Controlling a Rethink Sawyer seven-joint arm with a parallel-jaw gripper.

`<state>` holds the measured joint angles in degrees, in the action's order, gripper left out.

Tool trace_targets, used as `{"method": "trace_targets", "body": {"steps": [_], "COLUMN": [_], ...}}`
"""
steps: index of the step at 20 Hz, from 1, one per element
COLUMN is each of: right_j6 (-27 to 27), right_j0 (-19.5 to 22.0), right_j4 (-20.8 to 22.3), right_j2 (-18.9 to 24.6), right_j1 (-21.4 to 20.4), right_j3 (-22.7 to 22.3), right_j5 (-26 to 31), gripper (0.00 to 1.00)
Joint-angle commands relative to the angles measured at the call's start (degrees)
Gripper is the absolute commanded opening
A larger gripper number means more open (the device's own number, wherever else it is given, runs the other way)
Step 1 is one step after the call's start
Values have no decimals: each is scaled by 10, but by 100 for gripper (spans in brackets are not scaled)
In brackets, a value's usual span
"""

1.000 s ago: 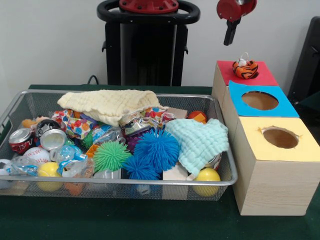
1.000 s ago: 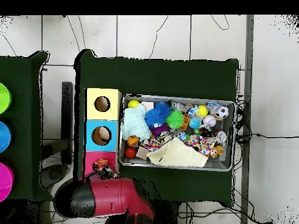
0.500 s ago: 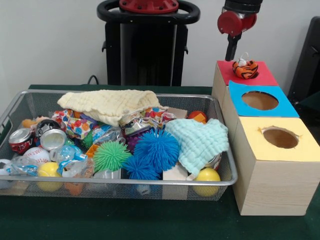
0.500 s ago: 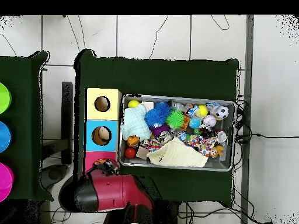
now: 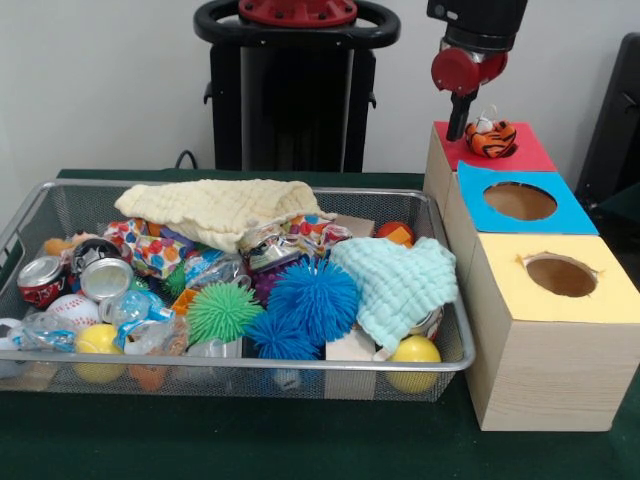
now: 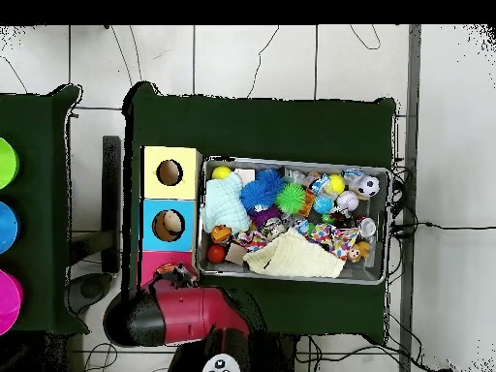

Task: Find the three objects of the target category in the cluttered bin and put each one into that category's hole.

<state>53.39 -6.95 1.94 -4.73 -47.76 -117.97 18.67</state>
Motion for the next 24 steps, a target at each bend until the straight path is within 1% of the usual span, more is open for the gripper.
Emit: {"method": "trace_targets", "body": {"steps": [1, 11, 15, 19, 24], "right_j6": [102, 105, 109, 117, 114], "right_j0": [-1, -6, -6, -16, -17], "right_j4": [23, 23, 26, 23, 22], "right_j2": [22, 20, 19, 14, 13], "right_j1": [22, 29, 43, 58, 56], "right_j3": [35, 33, 32, 39, 37], "right_j5": [-17, -26, -46, -57, -57], "gripper": [0, 0, 0, 0, 0]}}
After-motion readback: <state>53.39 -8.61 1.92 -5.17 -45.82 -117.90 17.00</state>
